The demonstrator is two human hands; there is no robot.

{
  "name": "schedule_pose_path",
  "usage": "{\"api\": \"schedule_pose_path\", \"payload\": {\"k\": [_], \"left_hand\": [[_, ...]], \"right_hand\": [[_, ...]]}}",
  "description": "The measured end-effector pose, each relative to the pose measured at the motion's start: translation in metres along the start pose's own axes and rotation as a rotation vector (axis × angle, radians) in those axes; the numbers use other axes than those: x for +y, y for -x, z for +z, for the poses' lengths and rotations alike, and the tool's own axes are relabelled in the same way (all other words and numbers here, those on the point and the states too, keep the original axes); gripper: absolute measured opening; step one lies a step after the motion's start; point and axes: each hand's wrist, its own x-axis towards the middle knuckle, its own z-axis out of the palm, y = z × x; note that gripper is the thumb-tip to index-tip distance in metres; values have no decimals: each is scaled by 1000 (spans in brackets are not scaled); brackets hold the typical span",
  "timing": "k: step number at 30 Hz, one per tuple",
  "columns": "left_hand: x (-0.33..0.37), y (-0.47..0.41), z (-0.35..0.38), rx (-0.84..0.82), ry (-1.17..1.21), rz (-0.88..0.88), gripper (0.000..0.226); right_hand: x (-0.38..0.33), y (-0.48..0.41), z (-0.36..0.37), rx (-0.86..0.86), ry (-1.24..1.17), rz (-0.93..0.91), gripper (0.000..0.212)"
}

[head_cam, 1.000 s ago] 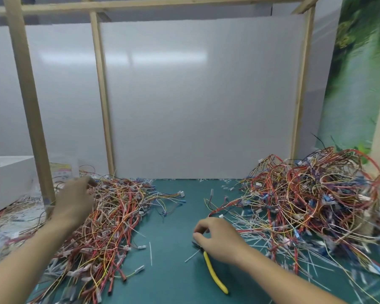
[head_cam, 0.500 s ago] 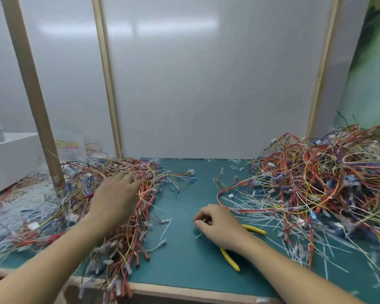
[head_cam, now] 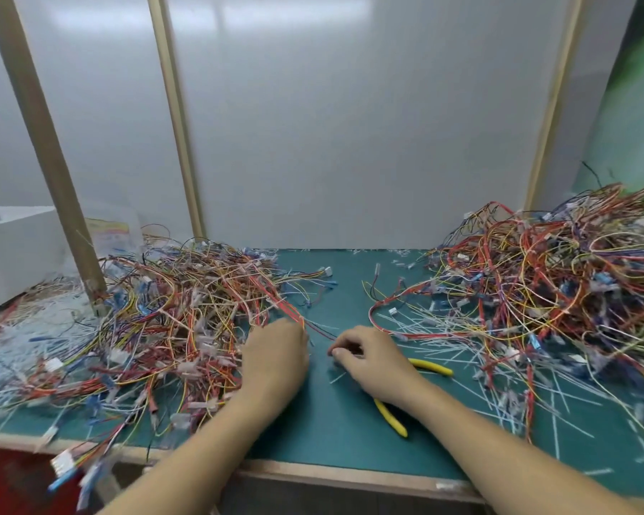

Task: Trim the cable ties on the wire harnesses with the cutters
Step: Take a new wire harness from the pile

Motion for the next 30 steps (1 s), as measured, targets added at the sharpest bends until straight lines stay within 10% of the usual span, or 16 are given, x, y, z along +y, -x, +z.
{"api": "schedule_pose_path", "payload": {"k": [5, 9, 14, 25, 30], "left_hand": [[21, 23, -1, 67, 521, -113, 23], [34, 34, -10, -64, 651, -9, 21], [6, 22, -32, -129, 432, 176, 36], [-124, -54, 6, -453, -117, -42, 47], [-81, -77, -14, -212, -264, -43, 44]], "right_hand": [[-18, -21, -14, 167, -258, 143, 15], [-35, -44, -14, -10, -191, 281, 28], [-41, -59, -2, -127, -417, 351, 29], [11, -58, -112, 471, -201, 283, 36], [18, -20, -113, 200, -346, 274, 34]]}}
